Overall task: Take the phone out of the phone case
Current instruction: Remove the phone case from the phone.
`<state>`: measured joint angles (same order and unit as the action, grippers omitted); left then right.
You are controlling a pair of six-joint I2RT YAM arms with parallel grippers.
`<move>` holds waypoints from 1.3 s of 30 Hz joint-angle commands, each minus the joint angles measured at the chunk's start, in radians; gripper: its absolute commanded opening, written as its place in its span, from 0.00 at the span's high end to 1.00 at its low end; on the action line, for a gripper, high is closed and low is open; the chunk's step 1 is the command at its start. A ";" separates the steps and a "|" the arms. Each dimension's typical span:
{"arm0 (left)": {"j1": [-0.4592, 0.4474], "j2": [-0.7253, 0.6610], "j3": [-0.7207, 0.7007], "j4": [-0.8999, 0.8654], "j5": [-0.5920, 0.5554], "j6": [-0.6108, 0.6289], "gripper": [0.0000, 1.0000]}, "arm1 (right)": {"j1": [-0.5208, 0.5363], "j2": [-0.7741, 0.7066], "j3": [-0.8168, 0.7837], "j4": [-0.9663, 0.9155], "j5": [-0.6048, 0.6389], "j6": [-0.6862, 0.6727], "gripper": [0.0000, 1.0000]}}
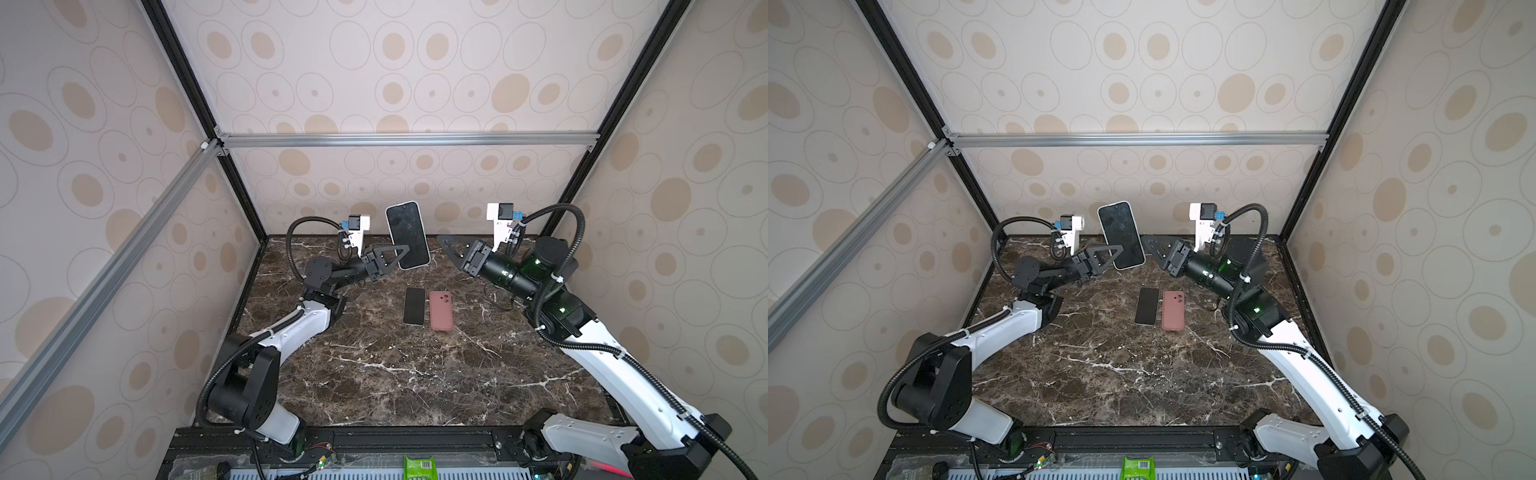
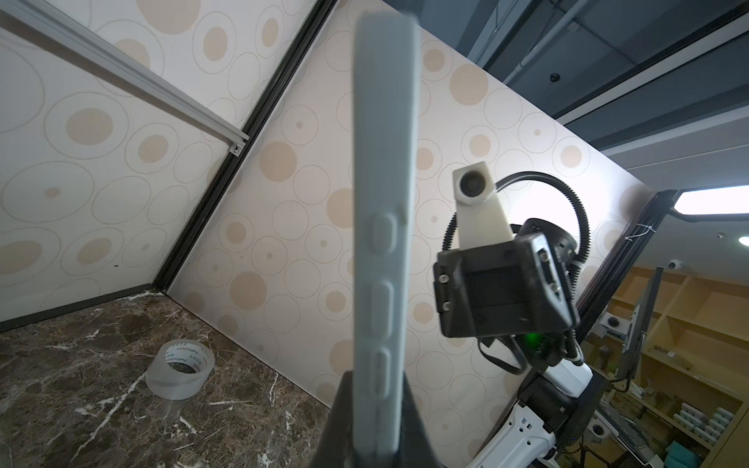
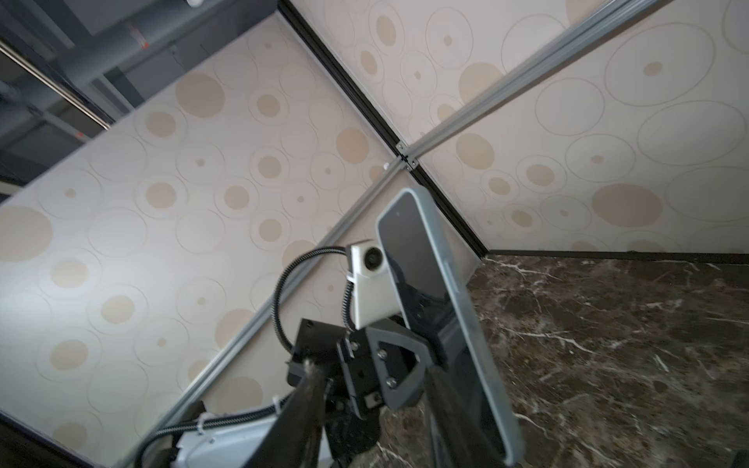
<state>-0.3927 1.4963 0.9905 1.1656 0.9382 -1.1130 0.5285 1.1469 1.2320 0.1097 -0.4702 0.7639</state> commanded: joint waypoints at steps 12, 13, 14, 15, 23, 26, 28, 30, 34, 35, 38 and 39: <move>0.014 -0.108 0.152 -0.009 0.070 -0.073 1.00 | -0.050 0.050 0.023 0.201 -0.404 -0.028 0.53; 0.013 -0.107 0.147 0.019 0.073 -0.089 1.00 | -0.050 0.057 0.032 0.186 -0.403 -0.032 0.53; 0.011 -0.108 0.144 0.048 0.078 -0.111 1.00 | -0.050 0.065 0.041 0.164 -0.399 -0.043 0.53; 0.012 -0.108 0.141 0.076 0.080 -0.132 1.00 | -0.049 0.068 0.045 0.139 -0.391 -0.056 0.54; 0.006 -0.120 0.135 0.099 0.102 -0.152 1.00 | -0.051 0.030 0.035 0.037 -0.275 -0.120 0.55; -0.014 -0.128 0.128 0.048 0.126 -0.102 1.00 | -0.050 0.048 0.060 0.172 -0.290 -0.023 0.56; -0.033 -0.143 0.113 -0.003 0.136 -0.038 1.00 | -0.050 0.074 0.088 0.309 -0.315 0.071 0.57; -0.048 -0.149 0.097 0.004 0.147 -0.019 1.00 | -0.050 0.100 0.139 0.346 -0.318 0.120 0.59; -0.071 -0.142 0.078 0.101 0.179 -0.059 1.00 | -0.049 0.150 0.226 0.384 -0.342 0.194 0.63; -0.075 -0.139 0.076 0.116 0.187 -0.068 1.00 | -0.050 0.158 0.240 0.370 -0.347 0.196 0.63; -0.084 -0.135 0.076 0.129 0.206 -0.072 1.00 | -0.050 0.163 0.259 0.316 -0.349 0.181 0.67; -0.087 -0.134 0.076 0.126 0.206 -0.071 1.00 | -0.050 0.162 0.255 0.318 -0.351 0.182 0.68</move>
<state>-0.4690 1.3838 1.0492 1.1896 1.1217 -1.1751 0.4801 1.3018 1.4715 0.4088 -0.7940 0.9092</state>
